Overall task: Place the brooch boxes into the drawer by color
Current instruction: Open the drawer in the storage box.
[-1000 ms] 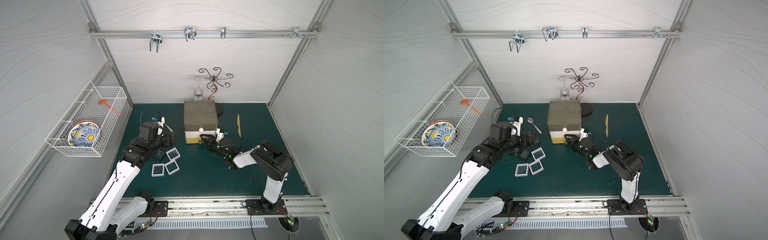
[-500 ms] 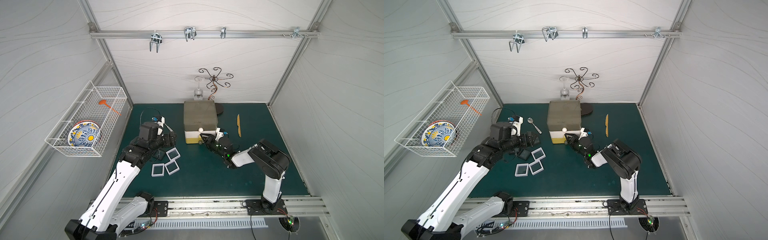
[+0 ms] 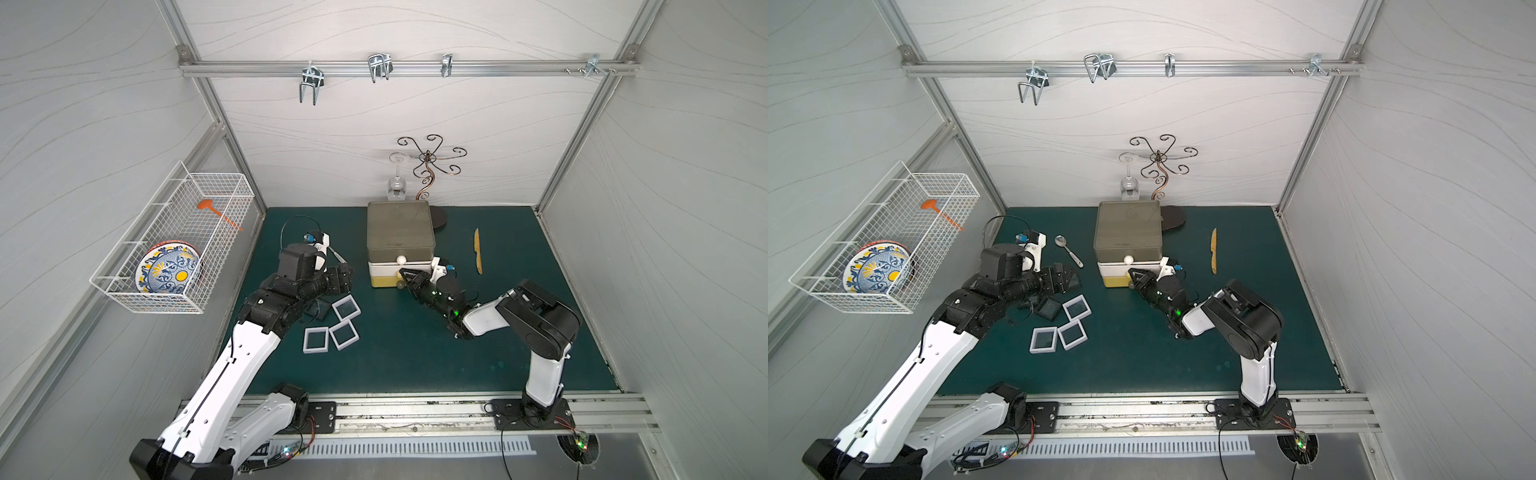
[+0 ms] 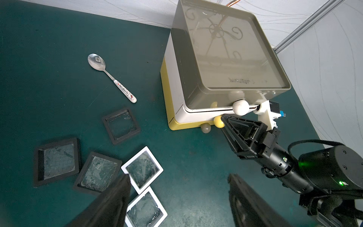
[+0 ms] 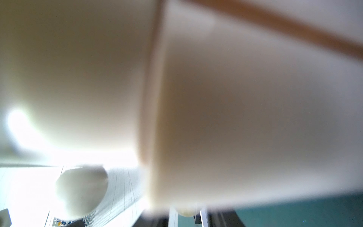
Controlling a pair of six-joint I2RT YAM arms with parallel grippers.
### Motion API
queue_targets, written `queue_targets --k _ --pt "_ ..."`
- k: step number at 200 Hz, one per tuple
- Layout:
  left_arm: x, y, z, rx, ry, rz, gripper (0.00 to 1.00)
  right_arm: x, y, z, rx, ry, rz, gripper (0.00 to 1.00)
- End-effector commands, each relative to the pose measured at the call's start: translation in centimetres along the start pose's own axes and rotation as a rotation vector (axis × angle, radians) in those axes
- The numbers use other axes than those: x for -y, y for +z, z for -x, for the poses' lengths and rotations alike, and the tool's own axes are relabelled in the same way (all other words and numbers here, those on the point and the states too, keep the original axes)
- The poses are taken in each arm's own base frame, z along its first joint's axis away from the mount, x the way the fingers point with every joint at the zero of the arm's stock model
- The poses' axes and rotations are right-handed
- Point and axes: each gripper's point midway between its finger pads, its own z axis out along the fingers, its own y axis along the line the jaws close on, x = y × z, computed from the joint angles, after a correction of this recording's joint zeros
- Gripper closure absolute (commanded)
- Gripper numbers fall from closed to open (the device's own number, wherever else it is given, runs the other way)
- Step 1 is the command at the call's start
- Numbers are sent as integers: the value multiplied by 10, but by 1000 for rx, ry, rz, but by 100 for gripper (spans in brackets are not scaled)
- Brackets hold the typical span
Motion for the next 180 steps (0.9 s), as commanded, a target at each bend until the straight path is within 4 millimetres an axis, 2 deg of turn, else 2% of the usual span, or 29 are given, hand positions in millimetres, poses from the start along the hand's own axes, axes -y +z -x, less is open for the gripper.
queue_targets --k 1,41,95,143,180 --pt "5 -9 19 71 12 -19 18 -3 -13 -34 -99 -1 -1 73" --pt "6 -6 18 64 9 -22 18 10 -40 -46 -132 -7 -39 73" --pt "5 -6 18 64 8 -15 18 19 -74 -82 -201 -71 -111 73" --pt "3 -5 18 56 4 -4 18 21 -84 -92 -208 -85 -126 72" --pt "-13 -7 16 50 -35 61 17 23 -87 -97 -219 -79 -127 72"
